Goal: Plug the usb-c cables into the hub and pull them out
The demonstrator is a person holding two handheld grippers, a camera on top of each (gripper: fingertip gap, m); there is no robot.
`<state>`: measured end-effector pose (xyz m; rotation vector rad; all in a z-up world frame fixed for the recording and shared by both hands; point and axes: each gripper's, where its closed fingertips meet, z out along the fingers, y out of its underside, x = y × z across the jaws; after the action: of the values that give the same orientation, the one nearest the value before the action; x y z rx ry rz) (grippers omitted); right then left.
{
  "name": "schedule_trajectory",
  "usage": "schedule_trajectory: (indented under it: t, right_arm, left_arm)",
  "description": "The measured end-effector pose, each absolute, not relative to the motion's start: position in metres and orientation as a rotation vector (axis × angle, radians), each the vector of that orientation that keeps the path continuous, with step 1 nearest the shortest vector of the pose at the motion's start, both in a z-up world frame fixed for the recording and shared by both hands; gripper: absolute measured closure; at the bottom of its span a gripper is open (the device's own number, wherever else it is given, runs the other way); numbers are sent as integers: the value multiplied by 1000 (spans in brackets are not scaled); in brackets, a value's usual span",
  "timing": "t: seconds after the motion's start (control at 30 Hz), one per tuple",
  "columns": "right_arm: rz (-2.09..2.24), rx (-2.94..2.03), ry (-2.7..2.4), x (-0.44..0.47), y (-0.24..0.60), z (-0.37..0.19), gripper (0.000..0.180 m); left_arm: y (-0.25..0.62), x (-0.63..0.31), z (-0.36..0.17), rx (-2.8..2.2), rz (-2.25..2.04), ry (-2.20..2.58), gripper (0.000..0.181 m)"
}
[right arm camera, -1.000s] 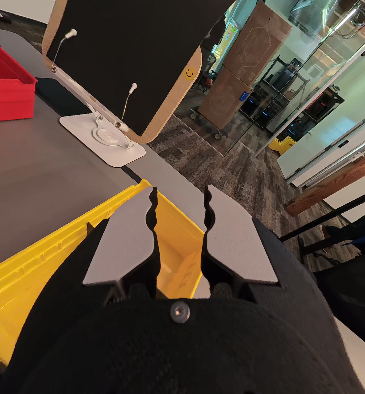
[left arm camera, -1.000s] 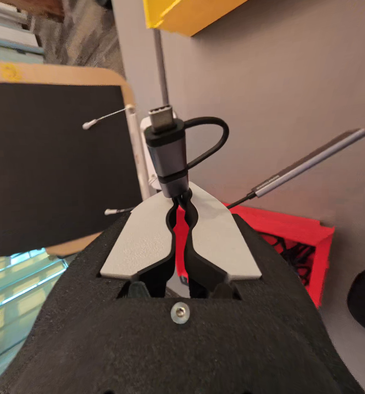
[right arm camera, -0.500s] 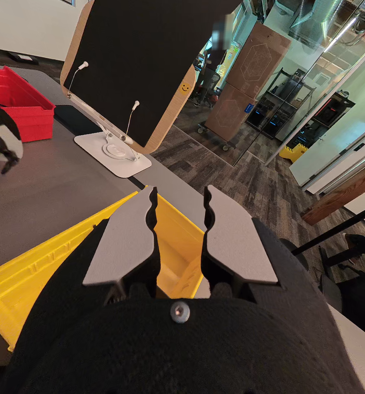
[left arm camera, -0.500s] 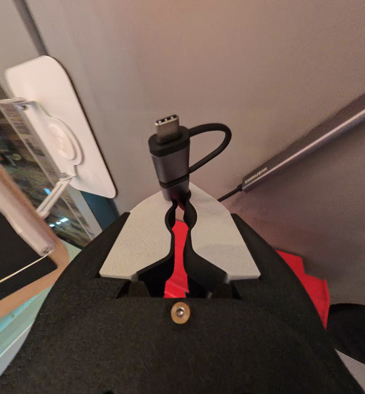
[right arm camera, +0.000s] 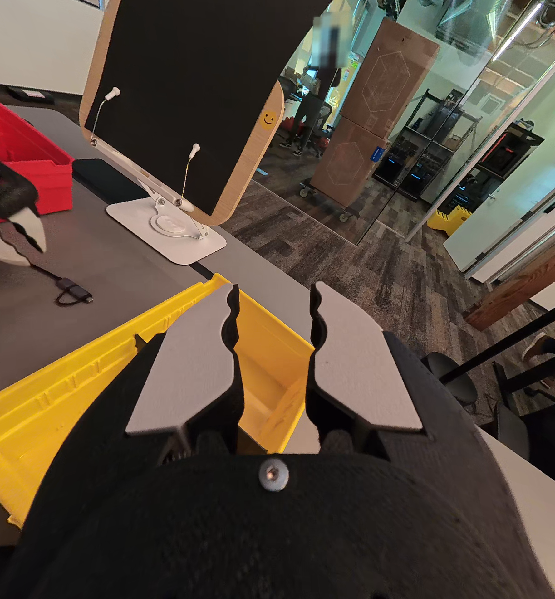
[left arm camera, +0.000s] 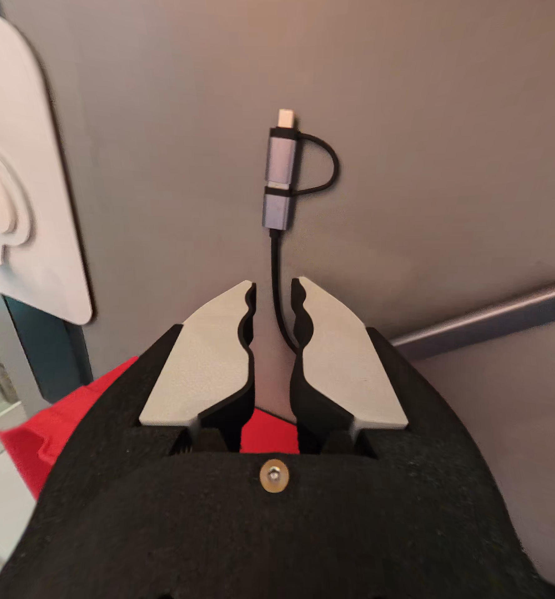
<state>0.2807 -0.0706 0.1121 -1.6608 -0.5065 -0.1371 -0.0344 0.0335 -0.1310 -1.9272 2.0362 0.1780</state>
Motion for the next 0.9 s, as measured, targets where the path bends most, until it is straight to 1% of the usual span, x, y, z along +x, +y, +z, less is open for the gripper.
schedule_trajectory:
  t: [0.07, 0.17, 0.23, 0.3, 0.37, 0.43, 0.57, 0.63, 0.7, 0.77, 0.83, 0.9]
  right_arm:
    - [-130, -1656, -504, 280, -70, 113, 137]
    - [-141, -1662, -516, 277, -69, 112, 137]
    - [-166, -1675, -525, 277, -68, 110, 137]
    - [-181, -1683, -531, 276, -66, 109, 137]
    - [-182, -1690, -535, 275, -65, 108, 136]
    - [-184, -1698, -538, 274, -63, 106, 136]
    - [-200, -1729, -544, 274, -58, 99, 136]
    - [-203, -1741, -552, 272, -56, 96, 136]
    - [-213, -1756, -560, 272, -53, 93, 136]
    - [-223, -1774, -573, 271, -51, 89, 136]
    - [-240, -1793, -585, 270, -49, 84, 136]
    - [-255, -1811, -604, 269, -47, 80, 136]
  left_arm:
    - [27, -35, -99, -1896, 81, 1943, 161]
    - [18, -54, -35, -1826, -47, 1763, 161]
    - [15, -91, -4, -1855, -62, 1676, 158]
    - [23, -144, 12, -1894, 47, 1603, 158]
    - [34, -203, 15, -1941, 197, 1551, 158]
    - [39, -254, 7, -2011, 292, 1521, 158]
    - [38, -309, -26, -2163, 242, 1445, 155]
    - [43, -323, -39, -2174, 267, 1416, 153]
    - [45, -327, -50, -2204, 234, 1391, 159]
    - [41, -326, -58, -2253, 188, 1402, 160]
    - [42, -328, -55, -2254, 234, 1395, 159]
    - [40, -317, -46, -2206, 185, 1387, 156]
